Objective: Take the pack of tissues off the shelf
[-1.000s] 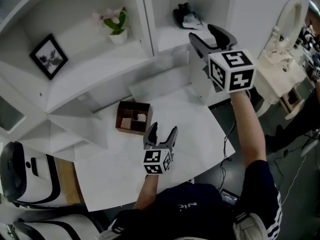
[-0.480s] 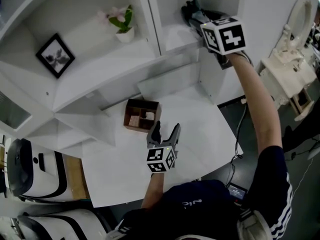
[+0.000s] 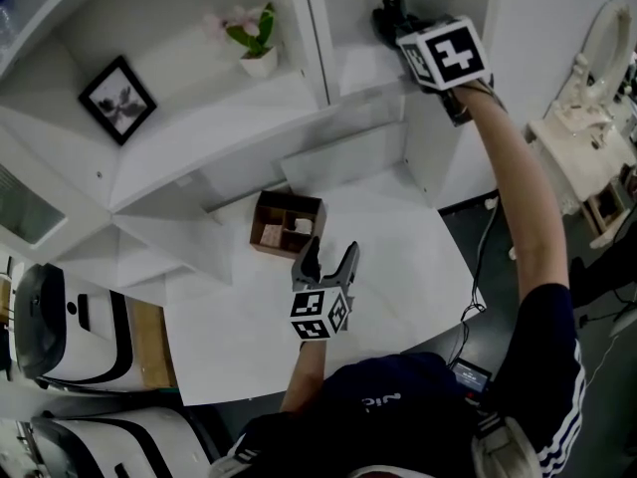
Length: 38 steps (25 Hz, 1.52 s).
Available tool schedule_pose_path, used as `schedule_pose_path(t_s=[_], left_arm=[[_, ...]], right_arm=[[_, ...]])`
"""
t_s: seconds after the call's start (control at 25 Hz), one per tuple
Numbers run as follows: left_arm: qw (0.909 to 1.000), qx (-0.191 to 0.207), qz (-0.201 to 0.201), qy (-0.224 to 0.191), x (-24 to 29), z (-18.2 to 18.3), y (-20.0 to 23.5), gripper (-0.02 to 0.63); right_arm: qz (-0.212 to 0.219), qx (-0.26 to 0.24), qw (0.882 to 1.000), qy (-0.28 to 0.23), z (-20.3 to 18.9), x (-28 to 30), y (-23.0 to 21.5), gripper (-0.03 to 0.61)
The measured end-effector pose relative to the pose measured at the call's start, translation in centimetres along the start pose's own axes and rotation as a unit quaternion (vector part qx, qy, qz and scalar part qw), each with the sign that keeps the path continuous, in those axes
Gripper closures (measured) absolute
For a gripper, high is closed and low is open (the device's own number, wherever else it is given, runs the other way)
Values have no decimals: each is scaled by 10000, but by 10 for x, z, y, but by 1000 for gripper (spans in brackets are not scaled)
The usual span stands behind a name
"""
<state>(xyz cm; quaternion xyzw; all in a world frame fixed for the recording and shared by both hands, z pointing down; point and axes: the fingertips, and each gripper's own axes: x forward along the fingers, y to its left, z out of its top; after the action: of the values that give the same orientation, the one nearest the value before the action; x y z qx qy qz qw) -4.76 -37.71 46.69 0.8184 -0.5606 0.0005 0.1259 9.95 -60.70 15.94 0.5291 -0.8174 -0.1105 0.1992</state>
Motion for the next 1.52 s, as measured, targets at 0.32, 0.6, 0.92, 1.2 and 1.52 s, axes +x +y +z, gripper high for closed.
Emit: schedule_pose_path(t_s=[0.32,0.6,0.92,1.2,1.52], left_arm=[[10000,-66,29,8,0,-1,6,278],[9999,-96,-71,-4,0,0,3,278],[9994,315,-121,28,-3,-1,-8,278],[9994,191,-289,69,-7,-7,-19,278],[9990,228,-368,144,-18,-15,-21,278]], right_arm=[[-170,68,9995,-263,5,-3,-6,561],[-564,-452,9943,-788,18,-28,-8,565],[-532,-577,9903,-1145,31,-70,2,565],[-529,-697,9852,-1477,38,-114,18,565],[-631,-967,9799,-1625,34,-157,32,565]])
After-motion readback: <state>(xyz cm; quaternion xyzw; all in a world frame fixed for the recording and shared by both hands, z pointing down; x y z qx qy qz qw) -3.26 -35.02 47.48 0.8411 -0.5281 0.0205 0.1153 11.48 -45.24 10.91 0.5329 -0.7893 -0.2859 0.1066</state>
